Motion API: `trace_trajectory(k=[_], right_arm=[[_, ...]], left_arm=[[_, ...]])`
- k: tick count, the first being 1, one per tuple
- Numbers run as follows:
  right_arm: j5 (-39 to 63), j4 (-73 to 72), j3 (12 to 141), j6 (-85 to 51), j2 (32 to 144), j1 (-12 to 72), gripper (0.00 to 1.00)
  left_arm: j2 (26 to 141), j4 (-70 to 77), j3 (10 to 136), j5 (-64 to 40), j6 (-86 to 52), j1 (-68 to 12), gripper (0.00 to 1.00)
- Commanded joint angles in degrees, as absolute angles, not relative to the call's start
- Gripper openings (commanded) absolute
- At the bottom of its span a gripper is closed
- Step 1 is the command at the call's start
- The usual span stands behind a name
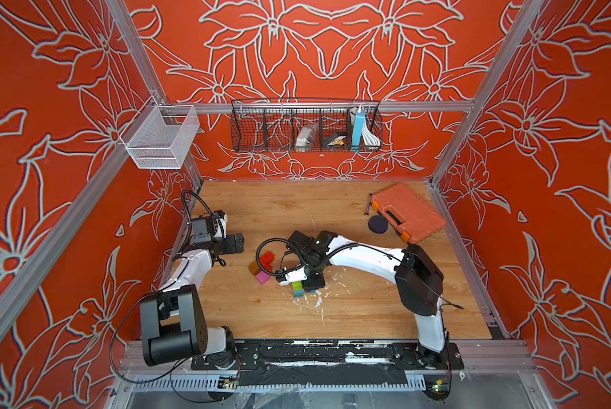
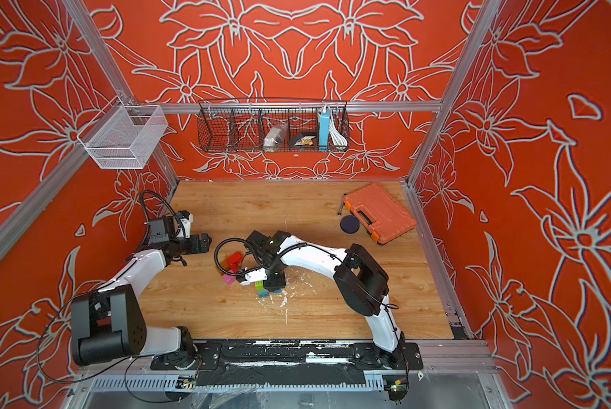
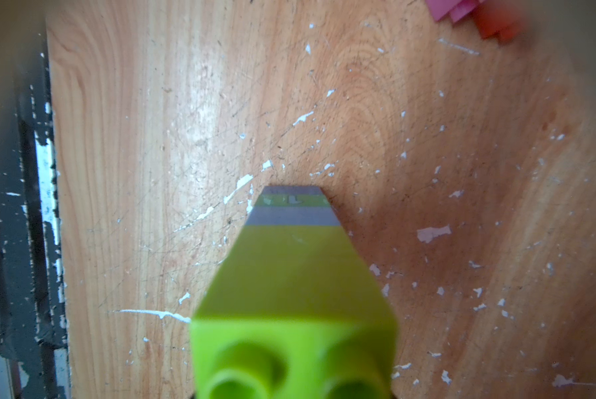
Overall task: Assemble the letter h with lego
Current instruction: Assemble the lego brick with the lego brick.
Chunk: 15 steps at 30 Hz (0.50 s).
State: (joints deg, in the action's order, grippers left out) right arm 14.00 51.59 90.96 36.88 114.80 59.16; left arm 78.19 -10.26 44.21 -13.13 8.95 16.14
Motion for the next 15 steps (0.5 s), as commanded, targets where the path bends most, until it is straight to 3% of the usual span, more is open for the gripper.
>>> trace_trajectory(k=[1,15], right_arm=[[15.03,51.62,92.24,35.78,114.80,59.60,0.22],[13.09,51.29,90.84,36.69,116.87,59.75,0.23]], left_arm=[[78.13,-10.46,44.84,-12.83,9.23,16.45,1.00],[78.13,-10.47,44.82,-12.69,9.32,16.44,1.00]])
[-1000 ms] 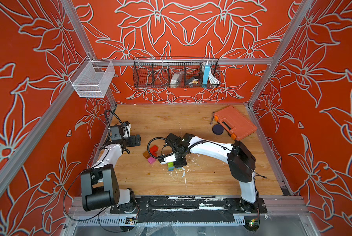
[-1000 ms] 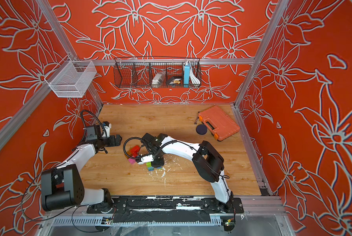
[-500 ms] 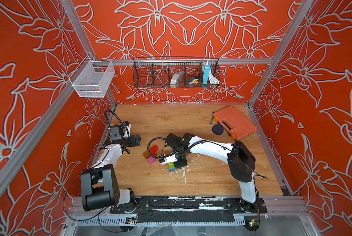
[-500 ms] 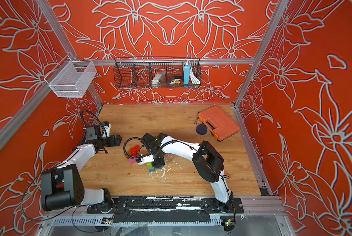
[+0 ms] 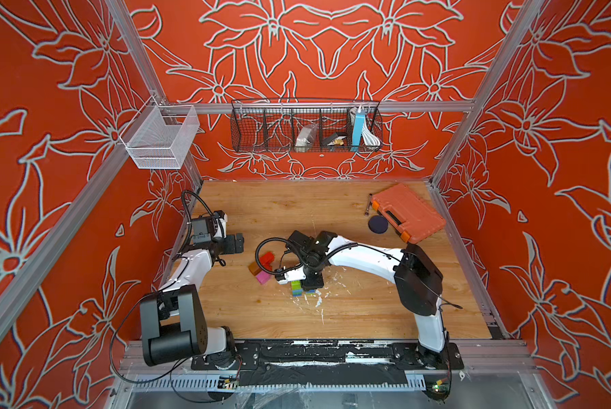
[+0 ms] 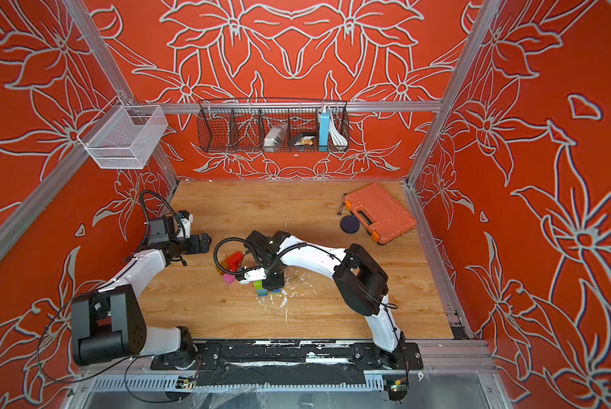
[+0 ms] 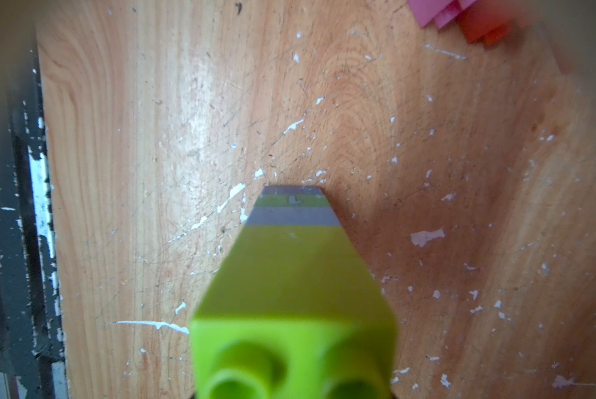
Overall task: Assemble the letter h with lego
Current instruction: Assemble the lego brick with the lego brick.
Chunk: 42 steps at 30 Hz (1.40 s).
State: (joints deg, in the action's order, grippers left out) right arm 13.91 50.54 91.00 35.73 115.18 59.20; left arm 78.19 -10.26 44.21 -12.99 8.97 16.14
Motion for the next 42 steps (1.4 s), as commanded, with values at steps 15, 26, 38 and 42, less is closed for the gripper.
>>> trace_trajectory(k=[15,26,38,42], right_arm=[[10.93,47.53,87.85,14.66,117.16,60.19,0.23],[6.64,52.21,89.21,15.36,121.00,60.55,0.22],[3.67,51.50,82.78,12.88,121.74,61.00,0.21],[1.47,52.37,83.39,12.99,122.38,61.07,0.21]], left_arm=[[77.66,-10.05,44.45,-12.16,9.23,16.46,1.00],[75.76,-8.09,42.69,-12.07,9.49,16.57,1.00],[75.94,-8.09,42.80,-12.12,9.58,16.55,1.00],[76.26,-8.17,42.97,-12.09,9.58,16.53,1.00]])
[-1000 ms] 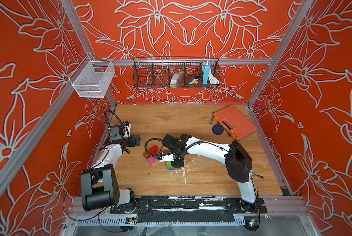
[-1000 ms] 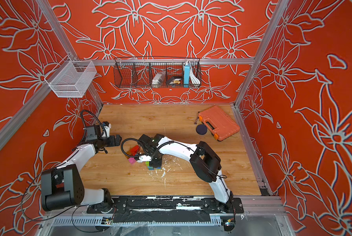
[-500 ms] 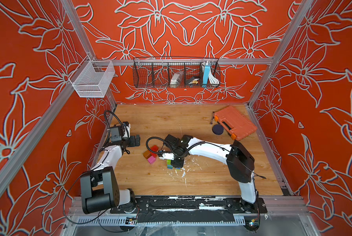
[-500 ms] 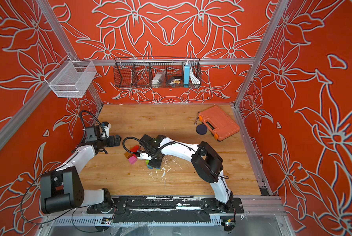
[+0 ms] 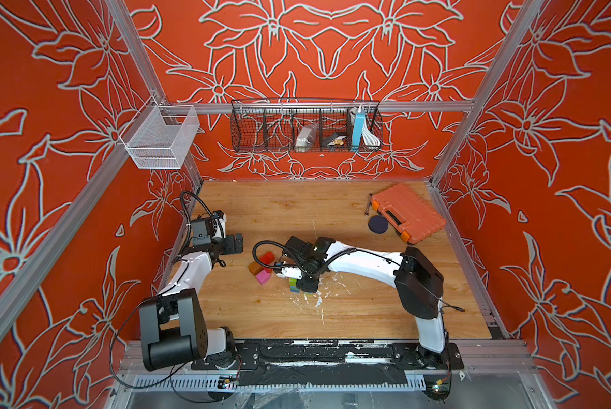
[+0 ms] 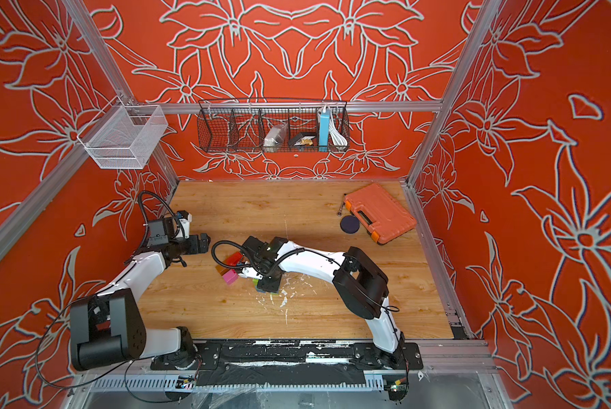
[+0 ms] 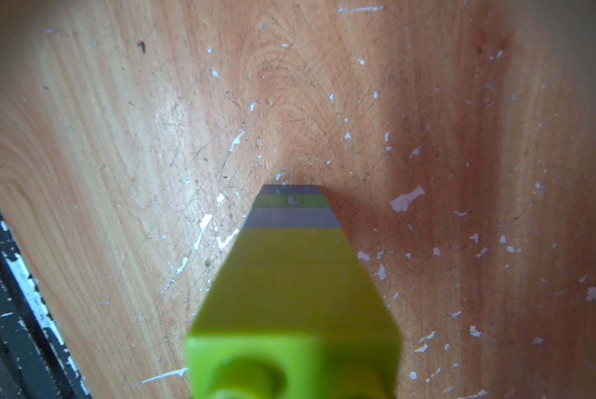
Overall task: Assemble the letter h with lego
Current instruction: Assemble the lego brick with the lego brick, then adjust the lego brick at the center of the board.
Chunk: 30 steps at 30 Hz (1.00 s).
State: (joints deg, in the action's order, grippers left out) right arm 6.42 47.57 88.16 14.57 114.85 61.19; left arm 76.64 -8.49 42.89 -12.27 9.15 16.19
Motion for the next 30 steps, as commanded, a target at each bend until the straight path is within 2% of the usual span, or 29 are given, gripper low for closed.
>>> trace_trajectory(k=[1,12,15,24,30], right_arm=[[0.80,52.47,83.66,12.93,122.47,61.08,0.21],[0.83,52.71,90.15,12.21,116.25,60.54,0.21],[4.26,50.92,90.22,9.19,112.61,58.51,0.22],[29.59,45.67,82.53,6.98,103.39,48.91,0.21],[44.65,47.40,82.01,6.81,106.60,44.97,0.23]], left_arm=[[76.22,-8.20,42.97,-12.08,9.54,16.54,1.00],[76.56,-8.54,43.28,-11.95,9.49,16.52,1.00],[76.64,-8.61,43.34,-11.95,9.49,16.52,0.99],[77.16,-9.31,43.83,-12.74,9.84,16.57,1.00],[77.61,-10.00,44.36,-13.21,10.02,16.62,1.00]])
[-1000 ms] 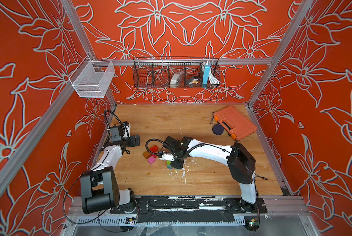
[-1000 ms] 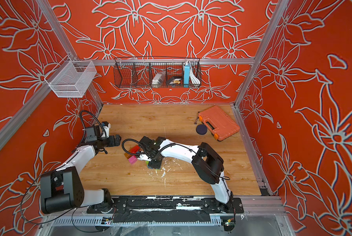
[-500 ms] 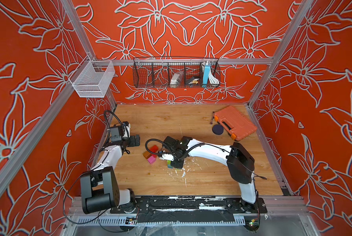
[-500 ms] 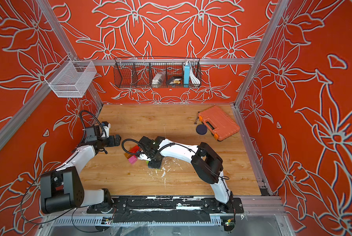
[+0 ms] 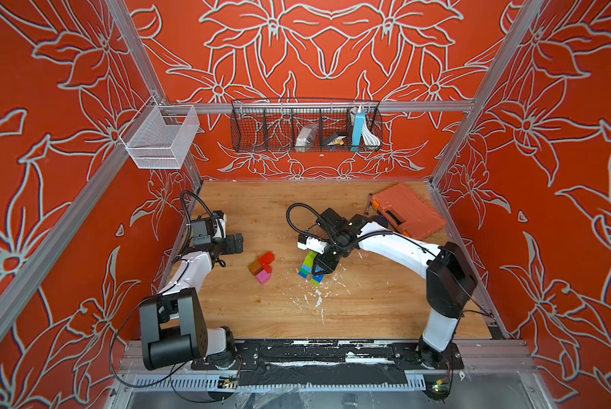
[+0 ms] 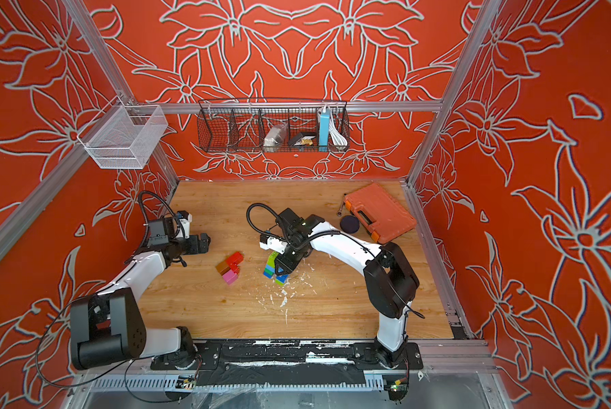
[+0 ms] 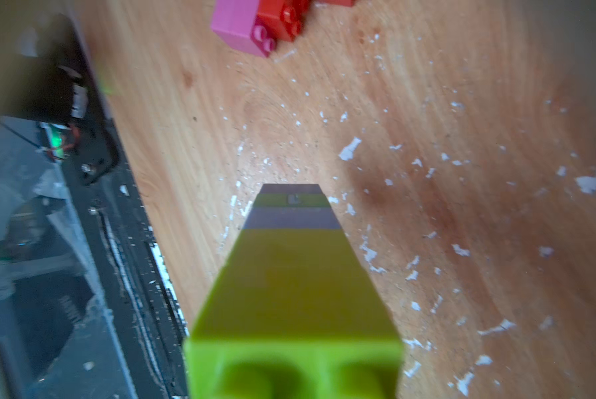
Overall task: Assemble the letter h with lego
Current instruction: Adjust the lego brick at the center of the board.
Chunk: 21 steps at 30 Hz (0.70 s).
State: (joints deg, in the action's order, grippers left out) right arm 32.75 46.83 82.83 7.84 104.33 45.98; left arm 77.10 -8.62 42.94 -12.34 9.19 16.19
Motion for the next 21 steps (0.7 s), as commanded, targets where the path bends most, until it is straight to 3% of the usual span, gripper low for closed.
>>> trace_trajectory(k=[1,14,21], right_arm=[[46.47,47.61,81.99,6.83,107.65,44.59,0.23],[55.10,50.61,83.82,7.82,118.50,41.80,0.29],[55.26,47.90,81.62,6.15,119.09,39.84,0.41]], left_arm=[[77.74,-10.02,44.38,-13.25,10.02,16.60,1.00],[78.13,-10.94,44.82,-14.51,10.62,16.63,1.00],[77.74,-11.86,44.85,-17.78,11.77,16.68,0.99]])
